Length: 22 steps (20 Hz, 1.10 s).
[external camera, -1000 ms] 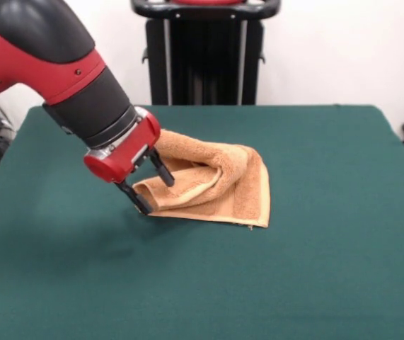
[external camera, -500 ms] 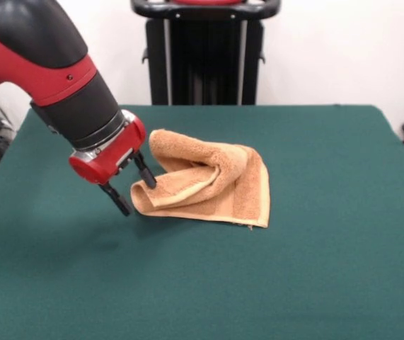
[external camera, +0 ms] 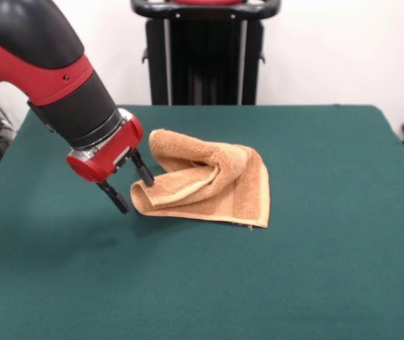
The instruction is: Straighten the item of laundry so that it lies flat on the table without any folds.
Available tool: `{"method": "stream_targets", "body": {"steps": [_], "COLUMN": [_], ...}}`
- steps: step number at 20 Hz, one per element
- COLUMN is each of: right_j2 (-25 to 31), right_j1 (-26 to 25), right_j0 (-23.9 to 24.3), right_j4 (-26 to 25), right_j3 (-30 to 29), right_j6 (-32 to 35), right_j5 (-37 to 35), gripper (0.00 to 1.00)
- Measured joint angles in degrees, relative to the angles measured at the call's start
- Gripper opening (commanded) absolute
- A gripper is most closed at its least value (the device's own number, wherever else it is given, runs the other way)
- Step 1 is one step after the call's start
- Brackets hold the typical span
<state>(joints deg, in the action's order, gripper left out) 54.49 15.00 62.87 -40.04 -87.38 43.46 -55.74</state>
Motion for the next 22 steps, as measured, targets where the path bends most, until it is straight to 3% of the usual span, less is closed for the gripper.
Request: {"method": "stream_targets", "body": {"steps": [22], "right_j2": [0.0], "right_j1": [-0.4], "right_j0": [0.8], "right_j4": [4.8], "right_j3": [-0.7], "right_j6": [0.0], "right_j5": [-0.1], "gripper": [1.0]}}
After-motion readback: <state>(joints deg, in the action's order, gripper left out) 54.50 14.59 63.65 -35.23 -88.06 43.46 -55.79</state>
